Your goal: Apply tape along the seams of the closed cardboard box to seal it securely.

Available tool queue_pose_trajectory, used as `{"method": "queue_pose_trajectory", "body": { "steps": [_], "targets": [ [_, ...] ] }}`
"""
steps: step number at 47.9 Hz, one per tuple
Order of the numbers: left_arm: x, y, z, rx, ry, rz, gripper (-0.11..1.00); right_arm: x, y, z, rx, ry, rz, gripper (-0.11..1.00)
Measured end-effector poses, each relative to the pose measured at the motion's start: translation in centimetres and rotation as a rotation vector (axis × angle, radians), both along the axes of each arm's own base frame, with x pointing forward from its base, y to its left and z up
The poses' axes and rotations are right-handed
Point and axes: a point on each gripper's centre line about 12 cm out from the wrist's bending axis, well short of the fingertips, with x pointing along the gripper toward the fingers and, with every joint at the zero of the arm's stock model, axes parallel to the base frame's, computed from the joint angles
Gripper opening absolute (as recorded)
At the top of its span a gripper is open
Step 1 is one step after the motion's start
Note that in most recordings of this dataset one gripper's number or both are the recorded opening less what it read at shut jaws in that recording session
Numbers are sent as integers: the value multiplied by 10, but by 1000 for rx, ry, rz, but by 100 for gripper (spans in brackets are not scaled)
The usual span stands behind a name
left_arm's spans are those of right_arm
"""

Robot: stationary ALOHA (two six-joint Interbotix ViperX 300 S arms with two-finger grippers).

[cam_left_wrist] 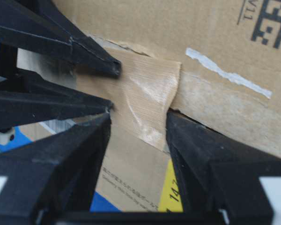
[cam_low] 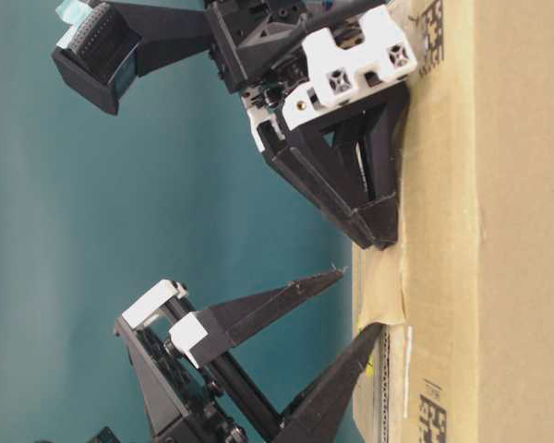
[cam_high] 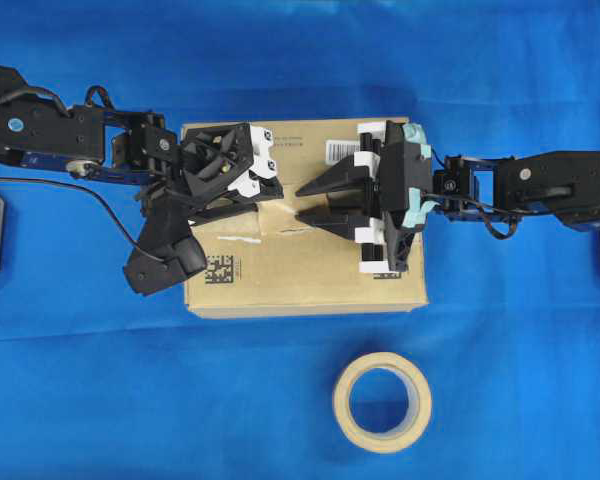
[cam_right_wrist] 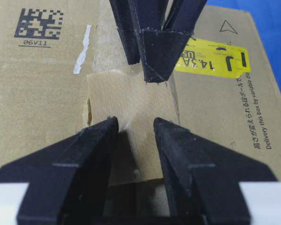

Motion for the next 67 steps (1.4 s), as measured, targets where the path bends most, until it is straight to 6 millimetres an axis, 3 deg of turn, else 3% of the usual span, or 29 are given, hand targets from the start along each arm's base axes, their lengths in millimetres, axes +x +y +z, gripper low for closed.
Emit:
{"method": "queue_pose_trajectory", "body": {
  "steps": [29,45,55,67],
  "targets": [
    [-6,4,-3,-7,63,12,48,0,0,0,1,6,0,40],
    [-8,0,19,-50,-85,54,48,0,0,-1,1,8,0,40],
    [-7,-17,36,-271,-336,189,48,0,0,0,-1,5,1,40],
    [-6,-17,45,-681,-480,448,43,1,-1,2,-1,-12,-3,35]
  ]
}}
